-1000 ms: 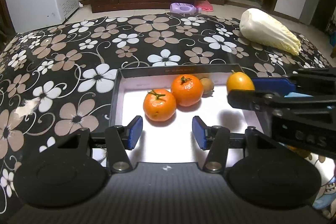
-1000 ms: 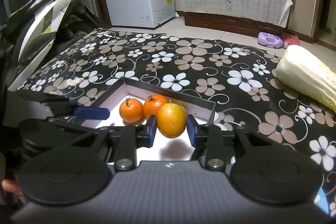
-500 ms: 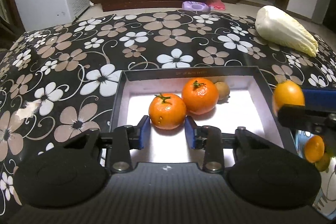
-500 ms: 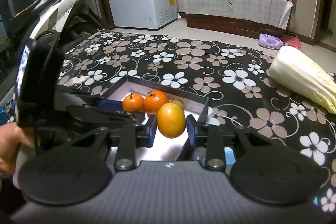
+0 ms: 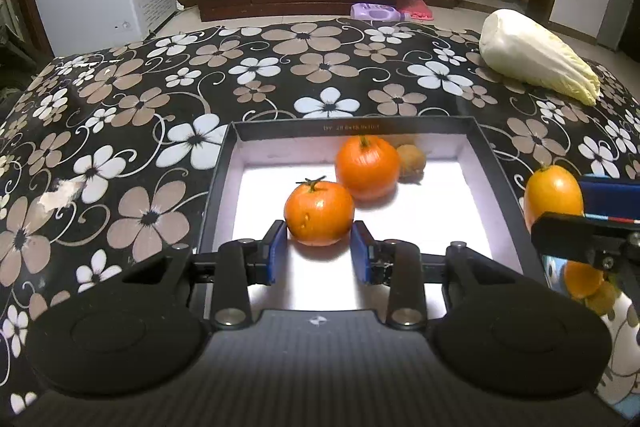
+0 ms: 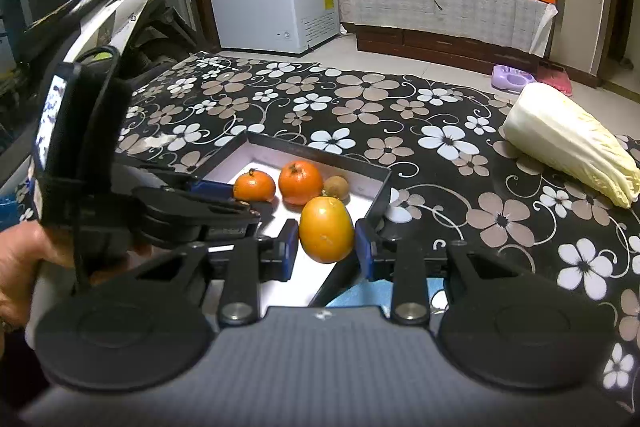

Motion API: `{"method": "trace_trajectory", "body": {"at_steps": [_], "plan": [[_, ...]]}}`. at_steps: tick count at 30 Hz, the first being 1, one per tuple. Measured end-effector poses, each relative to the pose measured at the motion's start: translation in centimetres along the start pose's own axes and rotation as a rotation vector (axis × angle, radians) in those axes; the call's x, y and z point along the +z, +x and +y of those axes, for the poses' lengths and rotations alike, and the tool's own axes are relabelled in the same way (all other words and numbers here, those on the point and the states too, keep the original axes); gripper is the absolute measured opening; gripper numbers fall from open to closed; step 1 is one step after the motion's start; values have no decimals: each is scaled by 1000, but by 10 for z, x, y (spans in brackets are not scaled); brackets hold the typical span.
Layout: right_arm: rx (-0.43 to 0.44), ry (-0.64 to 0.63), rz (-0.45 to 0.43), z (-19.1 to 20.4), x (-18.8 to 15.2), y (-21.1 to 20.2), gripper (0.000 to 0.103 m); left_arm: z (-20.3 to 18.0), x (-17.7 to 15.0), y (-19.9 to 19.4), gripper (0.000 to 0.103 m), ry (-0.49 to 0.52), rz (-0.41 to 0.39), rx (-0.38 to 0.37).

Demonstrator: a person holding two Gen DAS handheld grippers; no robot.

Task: Organize fruits
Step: 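Grasp a tangerine with the left tool while the right tool holds the orange fruit, then carry the tangerine and yellow-orange fruit over to the blue plate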

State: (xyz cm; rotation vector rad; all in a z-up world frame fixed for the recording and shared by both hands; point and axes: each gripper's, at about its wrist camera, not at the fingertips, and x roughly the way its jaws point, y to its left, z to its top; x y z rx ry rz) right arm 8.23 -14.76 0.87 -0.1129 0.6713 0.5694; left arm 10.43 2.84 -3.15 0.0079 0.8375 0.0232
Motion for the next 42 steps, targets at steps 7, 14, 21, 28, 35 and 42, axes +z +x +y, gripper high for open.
{"method": "trace_trajectory", "body": {"at_steps": [7, 14, 21, 28, 35, 42], "plan": [[1, 7, -6, 6, -4, -6, 34, -1, -9, -19, 39, 3, -14, 4], [3, 11, -11, 13, -9, -15, 34, 2, -15, -35, 37, -9, -22, 9], [-7, 35, -26, 12, -15, -26, 34, 4, -22, -51, 36, -28, -27, -14], [-14, 60, -44, 11, -23, -43, 34, -7, -31, -68, 27, -15, -41, -37], [-25, 62, -26, 5, -29, -44, 34, -10, -34, -69, 27, 12, -42, -24], [-26, 76, -33, -5, -30, -49, 34, 3, -41, -62, 63, 32, -12, -47]]}}
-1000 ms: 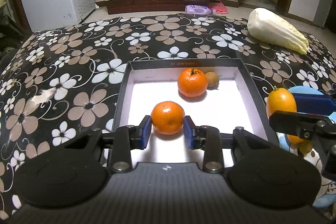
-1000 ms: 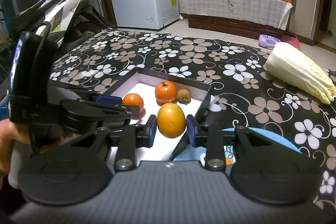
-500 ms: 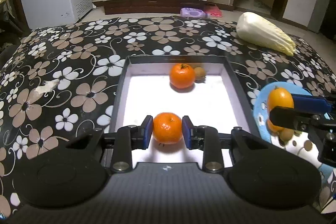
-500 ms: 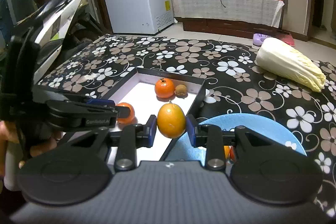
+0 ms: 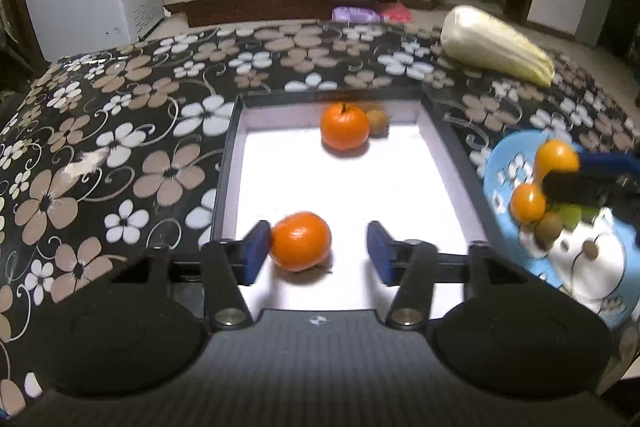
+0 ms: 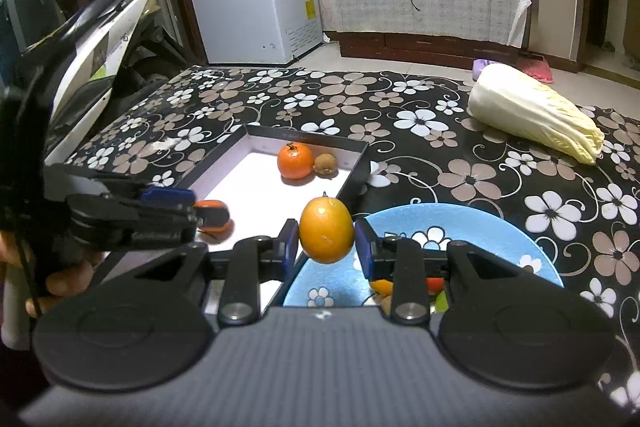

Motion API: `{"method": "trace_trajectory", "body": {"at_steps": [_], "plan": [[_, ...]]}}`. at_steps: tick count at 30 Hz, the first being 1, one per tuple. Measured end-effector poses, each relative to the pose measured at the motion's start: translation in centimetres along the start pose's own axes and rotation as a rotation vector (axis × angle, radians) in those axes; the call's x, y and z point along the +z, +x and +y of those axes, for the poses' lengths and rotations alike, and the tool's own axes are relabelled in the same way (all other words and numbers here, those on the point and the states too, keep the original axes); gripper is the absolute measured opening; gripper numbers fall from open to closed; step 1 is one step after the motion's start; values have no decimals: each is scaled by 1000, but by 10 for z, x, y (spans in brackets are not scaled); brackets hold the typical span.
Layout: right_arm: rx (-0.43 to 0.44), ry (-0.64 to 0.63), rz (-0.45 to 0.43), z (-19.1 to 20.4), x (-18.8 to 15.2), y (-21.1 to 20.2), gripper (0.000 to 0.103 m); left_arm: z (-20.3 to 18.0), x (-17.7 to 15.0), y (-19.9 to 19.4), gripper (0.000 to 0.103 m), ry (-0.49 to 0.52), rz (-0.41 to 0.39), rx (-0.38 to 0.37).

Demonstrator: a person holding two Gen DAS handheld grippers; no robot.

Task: Organize fruits
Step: 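Carry the tangerine and yellow-orange fruit over to the blue plate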

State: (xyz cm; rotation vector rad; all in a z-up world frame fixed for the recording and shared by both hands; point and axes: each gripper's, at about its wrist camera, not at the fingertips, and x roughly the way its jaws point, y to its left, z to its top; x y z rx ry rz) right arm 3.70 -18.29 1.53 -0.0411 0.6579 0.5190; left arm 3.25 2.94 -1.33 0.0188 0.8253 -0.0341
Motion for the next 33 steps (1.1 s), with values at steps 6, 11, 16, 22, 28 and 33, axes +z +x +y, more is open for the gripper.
{"method": "trace_trajectory", "body": {"at_steps": [6, 11, 16, 22, 28, 33], "plan": [[14, 0, -3, -1, 3, 2, 34, -4, -3, 4, 64, 41, -6, 13], [25, -13, 1, 2, 3, 3, 34, 1, -6, 14, 64, 37, 32, 58], [26, -14, 1, 2, 4, 3, 34, 1, -8, 15, 56, 59, 25, 82], [34, -27, 6, 5, 4, 6, 34, 7, -4, 15, 41, 21, 19, 108], [34, -32, 9, 5, 4, 7, 34, 0, 0, 10, 40, 30, -3, 93], [35, -42, 14, 8, 4, 9, 34, -14, 8, 4, 40, 27, -20, 53]]}}
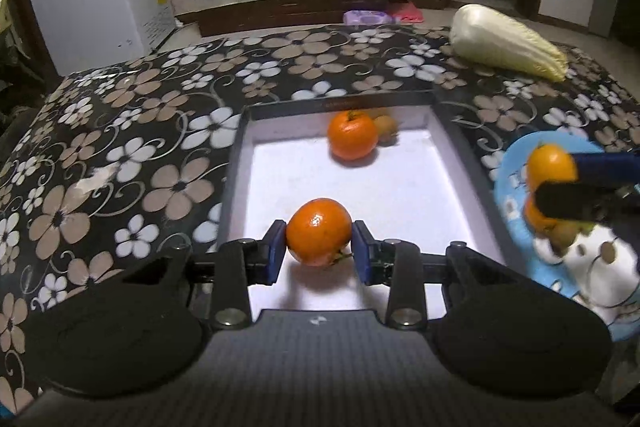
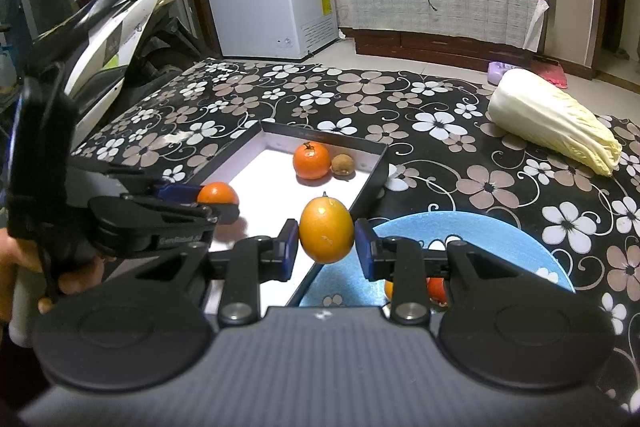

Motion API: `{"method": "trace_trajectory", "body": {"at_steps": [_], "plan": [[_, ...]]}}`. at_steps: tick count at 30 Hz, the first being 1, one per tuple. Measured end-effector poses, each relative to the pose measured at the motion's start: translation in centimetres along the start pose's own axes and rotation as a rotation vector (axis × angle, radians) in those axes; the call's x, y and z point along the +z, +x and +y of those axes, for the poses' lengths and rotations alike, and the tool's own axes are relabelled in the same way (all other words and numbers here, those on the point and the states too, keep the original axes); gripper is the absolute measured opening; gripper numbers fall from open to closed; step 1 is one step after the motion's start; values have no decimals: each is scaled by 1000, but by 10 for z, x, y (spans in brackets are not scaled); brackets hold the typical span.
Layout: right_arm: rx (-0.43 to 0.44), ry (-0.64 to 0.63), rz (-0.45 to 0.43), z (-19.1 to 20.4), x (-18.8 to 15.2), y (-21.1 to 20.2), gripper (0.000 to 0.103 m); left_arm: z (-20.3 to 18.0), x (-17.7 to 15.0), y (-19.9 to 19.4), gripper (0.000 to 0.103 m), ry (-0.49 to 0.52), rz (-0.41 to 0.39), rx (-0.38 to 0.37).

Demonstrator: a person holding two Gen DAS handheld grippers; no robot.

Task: Organize fruits
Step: 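Carry the tangerine and yellow-orange fruit over to the blue plate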

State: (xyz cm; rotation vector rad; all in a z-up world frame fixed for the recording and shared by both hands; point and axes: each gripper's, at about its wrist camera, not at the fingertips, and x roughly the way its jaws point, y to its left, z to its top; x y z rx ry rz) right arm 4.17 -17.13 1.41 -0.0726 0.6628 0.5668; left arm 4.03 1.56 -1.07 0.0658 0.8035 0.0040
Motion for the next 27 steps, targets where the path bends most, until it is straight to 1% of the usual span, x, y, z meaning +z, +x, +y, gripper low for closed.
{"method": "trace_trajectory", "body": {"at_steps": [11, 20, 27], "plan": [[-23, 13, -13, -13, -3, -13, 34, -34, 13, -14, 40, 25, -48, -85], [-46, 34, -24, -29, -9, -27, 34, -54, 16, -15, 40, 37, -50, -124], [-83, 60, -33, -48, -14, -40, 34, -69, 17, -17, 41, 47, -56, -162]]}}
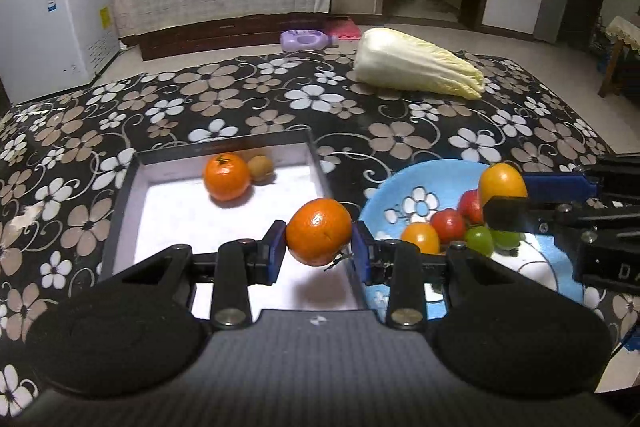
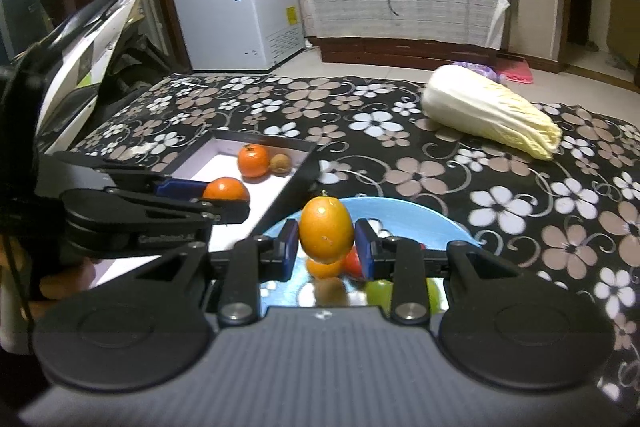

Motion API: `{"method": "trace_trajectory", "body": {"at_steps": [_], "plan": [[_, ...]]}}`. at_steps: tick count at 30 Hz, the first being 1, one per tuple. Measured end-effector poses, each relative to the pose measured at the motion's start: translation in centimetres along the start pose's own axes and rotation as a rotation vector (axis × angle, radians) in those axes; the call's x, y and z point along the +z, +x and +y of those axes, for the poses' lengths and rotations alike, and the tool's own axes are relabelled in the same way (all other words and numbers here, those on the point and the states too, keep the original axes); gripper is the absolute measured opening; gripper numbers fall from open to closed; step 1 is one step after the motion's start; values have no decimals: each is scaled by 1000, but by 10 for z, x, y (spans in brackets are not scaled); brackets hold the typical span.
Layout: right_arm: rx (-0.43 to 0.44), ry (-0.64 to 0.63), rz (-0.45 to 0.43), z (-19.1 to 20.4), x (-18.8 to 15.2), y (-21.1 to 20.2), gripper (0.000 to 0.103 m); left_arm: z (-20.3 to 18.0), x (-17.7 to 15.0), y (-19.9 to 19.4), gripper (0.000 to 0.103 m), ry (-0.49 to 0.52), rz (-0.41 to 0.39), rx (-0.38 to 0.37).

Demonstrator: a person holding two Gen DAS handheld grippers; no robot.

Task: Organize fruits
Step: 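Carry the tangerine and yellow-orange fruit over to the blue plate, then lower the tangerine onto the blue plate and open the left tool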

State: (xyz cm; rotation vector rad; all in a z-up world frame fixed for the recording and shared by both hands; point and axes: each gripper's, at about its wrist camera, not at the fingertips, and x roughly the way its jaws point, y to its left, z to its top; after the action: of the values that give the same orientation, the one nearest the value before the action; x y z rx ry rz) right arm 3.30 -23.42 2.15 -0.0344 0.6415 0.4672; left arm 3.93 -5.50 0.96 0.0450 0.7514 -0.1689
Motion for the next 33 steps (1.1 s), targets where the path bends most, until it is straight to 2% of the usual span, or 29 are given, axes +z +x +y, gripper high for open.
{"method": "trace_trajectory", "body": {"at_steps": [7, 13, 17, 30, 33], "plan": [[-63, 35, 34, -27, -10, -6, 34, -16, 0, 5, 41, 19, 1, -26], [-62, -11, 156, -32, -26, 1, 34, -27, 1, 8, 41, 33, 4, -57], [-109, -59, 209, -32, -34, 7, 34, -36, -3, 9, 41, 50, 13, -74], [-136, -93, 226, -30, -35, 19, 35, -46, -18, 20, 41, 104, 67, -82], [-152, -107, 225, -27, -35, 20, 35, -48, -18, 21, 41, 108, 58, -79]]}}
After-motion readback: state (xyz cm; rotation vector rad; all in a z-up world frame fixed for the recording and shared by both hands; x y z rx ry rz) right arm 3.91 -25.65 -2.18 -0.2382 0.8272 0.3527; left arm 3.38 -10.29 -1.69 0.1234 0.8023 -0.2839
